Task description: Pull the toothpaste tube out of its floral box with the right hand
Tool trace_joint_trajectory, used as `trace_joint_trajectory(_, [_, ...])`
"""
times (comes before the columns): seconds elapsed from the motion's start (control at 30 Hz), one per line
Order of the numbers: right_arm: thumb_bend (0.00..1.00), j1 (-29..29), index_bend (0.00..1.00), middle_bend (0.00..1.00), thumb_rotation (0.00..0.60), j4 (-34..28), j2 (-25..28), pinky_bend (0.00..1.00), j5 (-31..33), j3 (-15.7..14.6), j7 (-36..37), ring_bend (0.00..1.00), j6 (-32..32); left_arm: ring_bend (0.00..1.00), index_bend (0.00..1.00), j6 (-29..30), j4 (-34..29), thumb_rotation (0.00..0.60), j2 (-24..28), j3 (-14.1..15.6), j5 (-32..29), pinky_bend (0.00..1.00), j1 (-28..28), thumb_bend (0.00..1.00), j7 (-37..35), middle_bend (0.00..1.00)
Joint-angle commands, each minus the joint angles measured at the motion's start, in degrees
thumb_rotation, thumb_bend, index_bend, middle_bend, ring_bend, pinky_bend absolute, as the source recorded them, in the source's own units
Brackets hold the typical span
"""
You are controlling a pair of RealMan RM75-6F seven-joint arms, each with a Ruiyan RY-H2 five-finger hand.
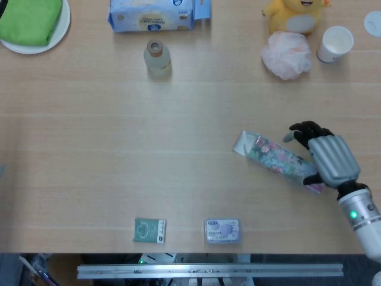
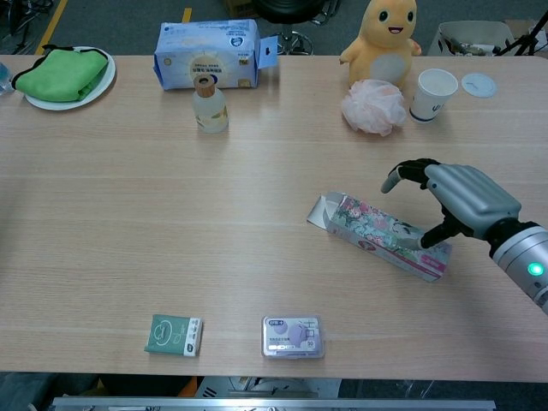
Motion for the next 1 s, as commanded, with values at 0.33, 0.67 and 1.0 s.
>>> trace_joint_trajectory(0.33, [0.00,0.48,0.24,0.16,0.600,-0.18,-3.76,0.23,6.86,-0.58,-8.84,0.08,0.48,0.00,0.01,0.04,1.23,0.600,-0.46,0.07,0.05,0.24,0.31,0.17,-1.58,0.00])
trace_joint_trajectory(0.67, [0.00,1.07,0.20,0.12,0.600,0.32,-7.11,0.22,11.99,-0.54,-15.49,0.05,2.02,0.00,0.01,-0.11,1.78,0.600,-0.67,0.16,-0.02,0.24,0.51,0.17,-2.33,0.00])
trace_joint_trajectory(1.0, [0.00,2.06,0.19,0.12,0.600,1.38,-9.22,0.22,16.91,-0.58,-19.56,0.05,2.18,0.00,0.01,-0.03,2.51,0.600,-0.88,0.19,-0.10,0.24,0.82,0.17,-3.35,0.00])
